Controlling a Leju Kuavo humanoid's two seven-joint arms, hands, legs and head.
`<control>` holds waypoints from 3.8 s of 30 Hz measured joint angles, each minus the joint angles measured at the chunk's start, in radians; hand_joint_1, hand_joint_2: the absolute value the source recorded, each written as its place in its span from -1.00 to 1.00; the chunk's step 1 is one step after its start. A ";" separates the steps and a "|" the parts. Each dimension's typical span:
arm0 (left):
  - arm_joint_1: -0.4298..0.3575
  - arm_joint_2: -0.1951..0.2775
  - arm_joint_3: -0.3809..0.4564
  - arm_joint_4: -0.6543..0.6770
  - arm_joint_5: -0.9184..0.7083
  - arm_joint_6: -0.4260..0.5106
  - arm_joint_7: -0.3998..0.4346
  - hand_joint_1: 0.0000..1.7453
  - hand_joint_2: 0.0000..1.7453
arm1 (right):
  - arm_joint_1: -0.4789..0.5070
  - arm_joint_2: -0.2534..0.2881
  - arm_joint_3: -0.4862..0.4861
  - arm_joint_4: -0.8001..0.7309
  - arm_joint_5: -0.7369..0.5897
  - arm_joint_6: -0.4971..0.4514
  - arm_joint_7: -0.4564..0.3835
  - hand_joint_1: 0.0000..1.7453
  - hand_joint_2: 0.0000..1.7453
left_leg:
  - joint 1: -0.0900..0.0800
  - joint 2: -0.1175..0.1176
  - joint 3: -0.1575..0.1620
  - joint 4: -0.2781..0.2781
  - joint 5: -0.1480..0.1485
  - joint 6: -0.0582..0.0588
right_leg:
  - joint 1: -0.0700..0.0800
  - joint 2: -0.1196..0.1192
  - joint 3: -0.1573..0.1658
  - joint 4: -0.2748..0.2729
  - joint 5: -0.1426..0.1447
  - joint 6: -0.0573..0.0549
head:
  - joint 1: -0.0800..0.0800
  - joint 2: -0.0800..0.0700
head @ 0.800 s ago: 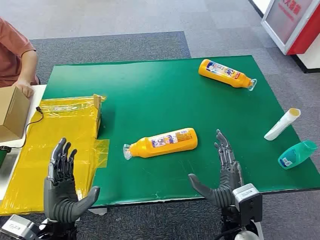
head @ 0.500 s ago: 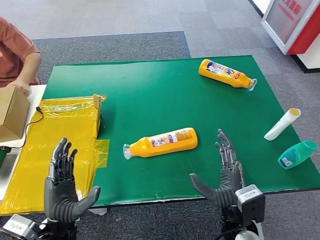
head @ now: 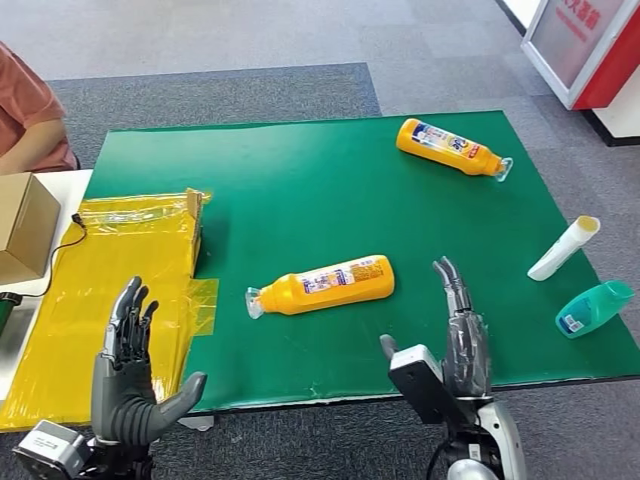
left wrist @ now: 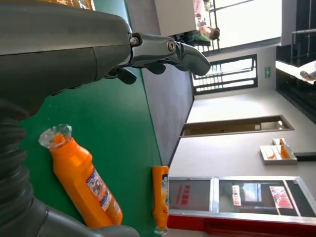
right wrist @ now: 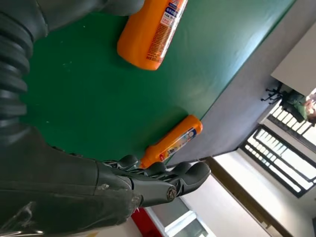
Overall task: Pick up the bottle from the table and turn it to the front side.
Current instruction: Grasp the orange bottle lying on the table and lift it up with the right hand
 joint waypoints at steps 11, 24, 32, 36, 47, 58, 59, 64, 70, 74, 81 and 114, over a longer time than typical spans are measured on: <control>-0.145 -0.007 0.014 0.011 0.059 -0.125 0.040 -1.00 1.00 | -0.243 0.000 0.051 0.287 0.226 0.090 0.118 -1.00 1.00 | 0.000 0.000 0.000 0.000 0.004 0.000 | 0.000 0.000 0.000 0.000 0.003 0.001 | 0.000 0.000; -0.345 -0.016 0.006 0.116 0.065 -0.194 0.074 -1.00 1.00 | -0.514 0.009 0.166 0.628 0.553 0.098 0.279 -1.00 1.00 | 0.000 0.000 0.000 0.000 0.006 0.000 | 0.000 0.000 0.000 0.000 0.005 0.001 | 0.000 0.000; -0.382 -0.018 0.006 0.158 0.070 -0.194 0.088 -1.00 1.00 | -0.578 0.017 0.202 0.772 0.657 0.094 0.305 -1.00 1.00 | 0.000 0.000 -0.001 0.000 0.006 0.000 | 0.000 0.000 -0.001 0.000 0.004 0.001 | 0.000 0.000; -0.389 -0.019 0.005 0.169 0.077 -0.195 0.089 -1.00 1.00 | -0.609 0.018 0.223 0.829 0.714 0.068 0.331 -1.00 1.00 | 0.000 0.000 -0.001 0.000 0.006 0.000 | 0.000 0.000 -0.001 0.000 0.004 0.001 | 0.000 0.000; -0.392 -0.019 0.020 0.181 0.118 -0.188 0.074 -1.00 1.00 | -0.665 0.014 0.255 0.932 0.724 0.116 0.338 -1.00 1.00 | 0.000 0.000 -0.001 0.000 0.006 0.000 | 0.000 0.000 -0.001 0.000 0.004 0.001 | 0.000 0.000; -0.392 -0.019 0.021 0.181 0.118 -0.188 0.073 -1.00 1.00 | -0.669 0.012 0.265 0.961 0.724 0.119 0.339 -1.00 1.00 | 0.000 0.000 -0.001 0.000 0.006 0.000 | 0.000 0.000 -0.001 0.000 0.004 0.001 | 0.000 0.000; -0.392 -0.019 0.021 0.181 0.118 -0.188 0.073 -1.00 1.00 | -0.669 0.012 0.265 0.962 0.724 0.119 0.339 -1.00 1.00 | 0.000 0.000 -0.001 0.000 0.006 0.000 | 0.000 0.000 -0.001 0.000 0.004 0.001 | 0.000 0.000; -0.392 -0.019 0.021 0.181 0.118 -0.188 0.073 -1.00 1.00 | -0.671 0.012 0.272 0.965 0.724 0.132 0.343 -1.00 1.00 | 0.000 0.000 -0.001 0.000 0.006 0.000 | 0.000 0.000 -0.001 0.000 0.004 0.001 | 0.000 0.000; -0.392 -0.019 0.021 0.181 0.118 -0.193 0.069 -1.00 1.00 | -0.705 0.012 0.287 1.000 0.704 0.246 0.316 -1.00 1.00 | 0.000 0.000 -0.001 0.000 0.006 0.000 | 0.000 0.000 -0.001 0.000 0.004 0.001 | 0.000 0.000; -0.392 -0.020 0.021 0.181 0.118 -0.196 0.068 -1.00 1.00 | -0.736 0.014 0.291 1.041 0.667 0.325 0.273 -1.00 1.00 | 0.000 0.000 -0.001 0.000 0.006 0.000 | 0.000 0.000 -0.001 0.001 0.005 0.001 | 0.000 0.000; -0.409 -0.029 0.016 0.190 0.119 -0.213 0.064 -1.00 1.00 | -0.850 0.046 0.321 1.137 0.651 0.409 0.273 -1.00 1.00 | 0.000 0.000 -0.002 0.000 0.007 -0.001 | 0.000 0.000 -0.002 0.001 0.005 0.000 | 0.000 0.000; -0.467 -0.059 -0.065 0.236 0.193 -0.236 0.092 -1.00 1.00 | -0.971 0.129 0.343 1.371 0.553 0.592 0.222 -1.00 1.00 | 0.000 0.000 -0.002 0.000 0.008 0.000 | 0.000 0.000 -0.002 0.001 0.005 0.000 | 0.000 0.000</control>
